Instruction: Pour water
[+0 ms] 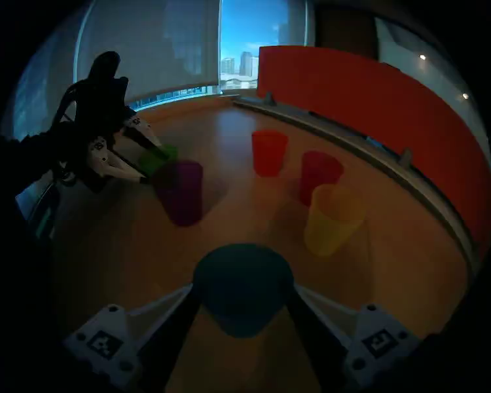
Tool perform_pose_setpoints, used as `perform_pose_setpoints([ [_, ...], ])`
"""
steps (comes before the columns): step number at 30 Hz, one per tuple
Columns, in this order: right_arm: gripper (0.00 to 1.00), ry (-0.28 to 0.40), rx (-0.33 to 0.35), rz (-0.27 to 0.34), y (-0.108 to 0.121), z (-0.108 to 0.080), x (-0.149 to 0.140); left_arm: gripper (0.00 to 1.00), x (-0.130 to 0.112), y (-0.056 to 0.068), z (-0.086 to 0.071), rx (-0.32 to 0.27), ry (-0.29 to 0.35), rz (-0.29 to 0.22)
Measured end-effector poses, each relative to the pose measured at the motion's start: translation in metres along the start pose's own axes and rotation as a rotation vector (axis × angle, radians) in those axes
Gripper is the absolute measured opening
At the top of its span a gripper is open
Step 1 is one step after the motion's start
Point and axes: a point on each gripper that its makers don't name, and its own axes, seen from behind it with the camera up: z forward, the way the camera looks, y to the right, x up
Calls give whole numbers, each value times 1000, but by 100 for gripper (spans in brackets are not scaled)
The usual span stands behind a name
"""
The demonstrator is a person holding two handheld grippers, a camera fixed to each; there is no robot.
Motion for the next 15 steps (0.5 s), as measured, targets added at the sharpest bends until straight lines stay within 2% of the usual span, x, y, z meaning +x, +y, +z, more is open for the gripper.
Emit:
perform_pose_setpoints([
  [4,92,-21,-3,-2,-1,0,-10,87,-1,0,0,0,-3,-2],
  [8,100,-30,4,2,-3,0,-14,87,-1,0,0,-2,-7,-4],
  [15,100,-26,-2,6,-3,-2,-13,88,-1,0,-2,4,-10,11],
])
